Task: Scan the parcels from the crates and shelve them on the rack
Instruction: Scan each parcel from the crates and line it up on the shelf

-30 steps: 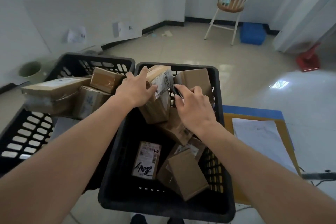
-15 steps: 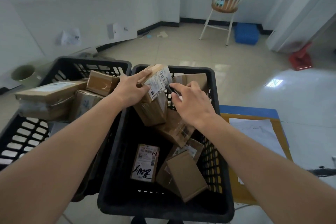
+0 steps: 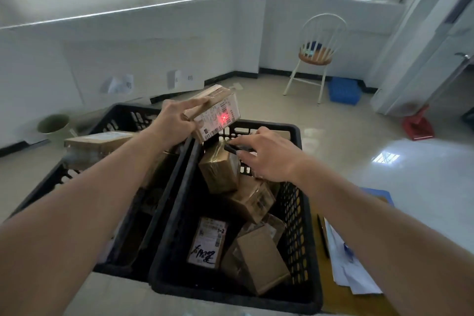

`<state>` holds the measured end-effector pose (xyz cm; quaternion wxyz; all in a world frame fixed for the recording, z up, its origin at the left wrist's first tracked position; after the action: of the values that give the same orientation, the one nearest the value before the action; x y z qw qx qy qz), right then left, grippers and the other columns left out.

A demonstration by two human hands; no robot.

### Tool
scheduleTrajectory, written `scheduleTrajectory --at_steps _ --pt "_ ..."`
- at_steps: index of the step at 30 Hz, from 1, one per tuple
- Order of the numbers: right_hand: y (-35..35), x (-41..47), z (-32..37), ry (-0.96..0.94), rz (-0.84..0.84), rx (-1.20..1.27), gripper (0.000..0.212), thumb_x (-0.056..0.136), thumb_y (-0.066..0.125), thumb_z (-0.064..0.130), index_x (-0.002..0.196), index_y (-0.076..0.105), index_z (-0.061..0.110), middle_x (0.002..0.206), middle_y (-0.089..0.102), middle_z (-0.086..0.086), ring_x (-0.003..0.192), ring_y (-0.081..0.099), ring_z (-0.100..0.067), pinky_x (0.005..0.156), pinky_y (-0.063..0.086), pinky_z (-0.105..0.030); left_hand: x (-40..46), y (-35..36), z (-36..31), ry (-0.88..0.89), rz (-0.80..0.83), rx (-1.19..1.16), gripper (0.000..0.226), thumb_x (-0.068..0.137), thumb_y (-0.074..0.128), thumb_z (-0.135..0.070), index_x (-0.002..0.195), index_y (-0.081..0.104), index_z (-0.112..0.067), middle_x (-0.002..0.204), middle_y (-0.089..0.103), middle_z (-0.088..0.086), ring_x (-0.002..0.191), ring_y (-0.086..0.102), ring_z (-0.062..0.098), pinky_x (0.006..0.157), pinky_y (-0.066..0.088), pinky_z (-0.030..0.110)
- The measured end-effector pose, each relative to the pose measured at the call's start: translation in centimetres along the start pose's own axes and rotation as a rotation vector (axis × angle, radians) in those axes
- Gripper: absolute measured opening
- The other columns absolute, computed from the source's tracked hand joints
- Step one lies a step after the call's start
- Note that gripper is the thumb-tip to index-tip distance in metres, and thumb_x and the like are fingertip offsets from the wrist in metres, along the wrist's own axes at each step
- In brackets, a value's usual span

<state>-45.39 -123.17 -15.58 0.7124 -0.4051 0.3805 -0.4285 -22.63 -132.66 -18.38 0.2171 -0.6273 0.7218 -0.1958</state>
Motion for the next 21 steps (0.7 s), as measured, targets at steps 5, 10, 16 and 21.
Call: scheduleTrajectory --at_steps 5,10,16,21 --pt "-1.2 -1.1 1.3 0.005 0.018 -0.054 0.041 0.110 0.042 0.053 0.150 0.047 0.055 0.126 0.046 0.000 0.115 0.057 -0.027 0.099 0.050 -0.042 -0.9 -1.5 -1.1 0.018 0.001 0.013 0.068 0.095 0.076 -0.012 0.126 0.061 -0.071 0.146 0.043 0.011 0.114 0.065 0.037 0.072 0.064 0.026" --pt "-2.0 -1.9 3.2 -0.009 0.025 -0.045 0.040 0.110 0.042 0.053 0.150 0.048 0.053 0.127 0.045 0.002 0.106 0.059 -0.019 0.093 0.050 -0.036 -1.8 -3.3 -1.4 0.019 -0.034 0.025 0.066 0.095 0.073 -0.004 0.134 0.064 -0.057 0.148 0.033 0.009 0.122 0.059 0.036 0.073 0.066 0.027" --pt "-2.0 -2.4 5.2 0.011 0.041 0.065 0.035 0.110 0.046 0.048 0.144 0.058 0.046 0.099 0.052 0.009 0.079 0.065 -0.012 0.070 0.050 -0.028 -2.5 -5.6 -0.9 0.047 -0.062 0.015 0.065 0.095 0.073 -0.001 0.128 0.063 -0.056 0.142 0.031 0.006 0.127 0.044 0.031 0.061 0.057 0.012" --pt "-2.0 -2.7 7.5 0.018 0.060 0.098 0.036 0.111 0.048 0.046 0.145 0.058 0.043 0.092 0.057 0.014 0.075 0.054 0.000 0.067 0.038 -0.021 -2.3 -7.4 0.3 0.058 -0.072 -0.031 0.067 0.092 0.076 0.001 0.127 0.068 -0.056 0.138 0.032 0.005 0.128 0.049 0.037 0.090 0.065 0.043"
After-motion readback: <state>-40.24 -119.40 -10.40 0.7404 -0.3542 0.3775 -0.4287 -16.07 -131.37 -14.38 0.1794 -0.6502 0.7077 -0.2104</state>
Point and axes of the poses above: each hand's wrist, its own x-axis towards the middle knuckle, its own y-axis out of the palm, z = x × y, the point moved 7 cm from there along x, towards the middle knuckle
